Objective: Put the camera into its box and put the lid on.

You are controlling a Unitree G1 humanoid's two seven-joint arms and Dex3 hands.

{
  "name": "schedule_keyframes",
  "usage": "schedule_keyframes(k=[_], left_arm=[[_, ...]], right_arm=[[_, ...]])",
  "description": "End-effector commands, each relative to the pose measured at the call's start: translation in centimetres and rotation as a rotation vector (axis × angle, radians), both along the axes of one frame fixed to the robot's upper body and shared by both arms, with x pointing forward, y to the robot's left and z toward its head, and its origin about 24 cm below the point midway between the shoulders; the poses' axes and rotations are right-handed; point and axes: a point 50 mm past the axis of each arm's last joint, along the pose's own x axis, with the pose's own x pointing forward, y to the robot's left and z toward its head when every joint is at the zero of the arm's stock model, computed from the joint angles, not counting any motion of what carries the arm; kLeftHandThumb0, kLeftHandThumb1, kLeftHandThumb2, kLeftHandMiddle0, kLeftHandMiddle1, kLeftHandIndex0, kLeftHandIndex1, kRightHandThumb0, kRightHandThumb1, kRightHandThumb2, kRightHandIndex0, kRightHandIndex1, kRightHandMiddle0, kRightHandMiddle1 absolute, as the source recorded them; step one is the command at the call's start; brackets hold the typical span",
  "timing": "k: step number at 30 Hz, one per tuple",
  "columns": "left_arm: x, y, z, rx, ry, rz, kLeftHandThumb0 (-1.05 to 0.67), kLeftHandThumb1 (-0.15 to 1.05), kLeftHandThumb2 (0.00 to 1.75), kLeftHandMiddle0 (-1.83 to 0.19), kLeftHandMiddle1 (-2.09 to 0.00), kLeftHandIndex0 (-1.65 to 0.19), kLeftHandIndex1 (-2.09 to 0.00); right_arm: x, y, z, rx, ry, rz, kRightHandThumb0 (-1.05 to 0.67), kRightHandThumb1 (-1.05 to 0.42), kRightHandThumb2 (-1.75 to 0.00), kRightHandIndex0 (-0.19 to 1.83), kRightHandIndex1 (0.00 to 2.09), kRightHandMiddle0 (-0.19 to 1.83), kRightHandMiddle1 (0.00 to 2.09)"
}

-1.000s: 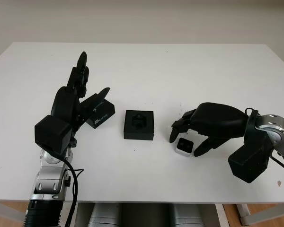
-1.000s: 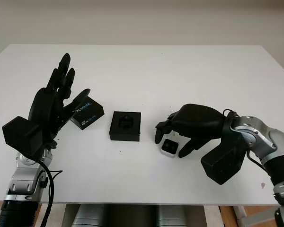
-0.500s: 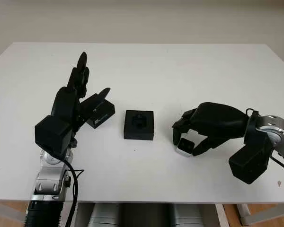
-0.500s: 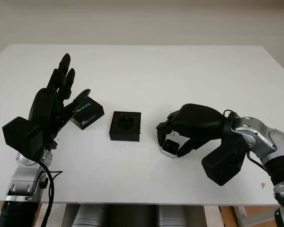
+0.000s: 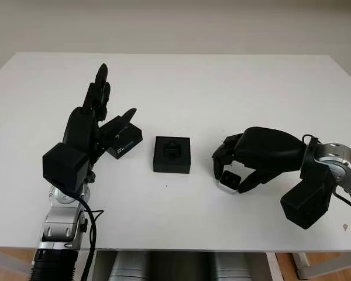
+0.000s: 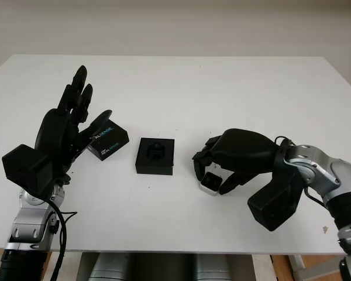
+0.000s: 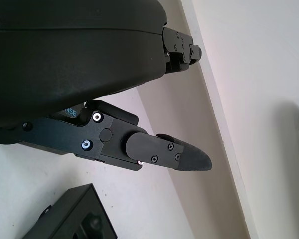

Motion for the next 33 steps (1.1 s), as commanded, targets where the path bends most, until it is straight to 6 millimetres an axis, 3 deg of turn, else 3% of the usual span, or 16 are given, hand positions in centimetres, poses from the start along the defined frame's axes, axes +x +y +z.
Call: schedule_keyframes(k=[1, 18, 33], left_arm=[[-0.1, -0.2, 0.2, 0.004, -0.009, -0.003, -0.57, 1.05, 0.12, -0.02, -0.05, 0.00, -0.05], [-0.2, -0.3, 0.1, 0.002, -0.006, 0.000, -0.57, 1.05, 0.12, -0.03, -0.05, 0.00, -0.05], [-0.3, -0.5, 0.1, -0.001, -0.006, -0.004, -0.57, 1.05, 0.11, -0.03, -0.05, 0.00, -0.05]], right_arm=[[0.1, 0.1, 0.5, -0.010, -0.018, 0.007, -0.42, -0.88, -0.05, 0.48, 0.20, 0.55, 1.22], [1.5, 1.2, 3.8, 0.077, -0.142, 0.030, -0.40, -0.89, -0.06, 0.50, 0.11, 0.57, 1.18], [2.8, 2.0, 4.6, 0.170, -0.110, -0.051, -0.39, -0.91, -0.05, 0.44, 0.05, 0.52, 1.26]])
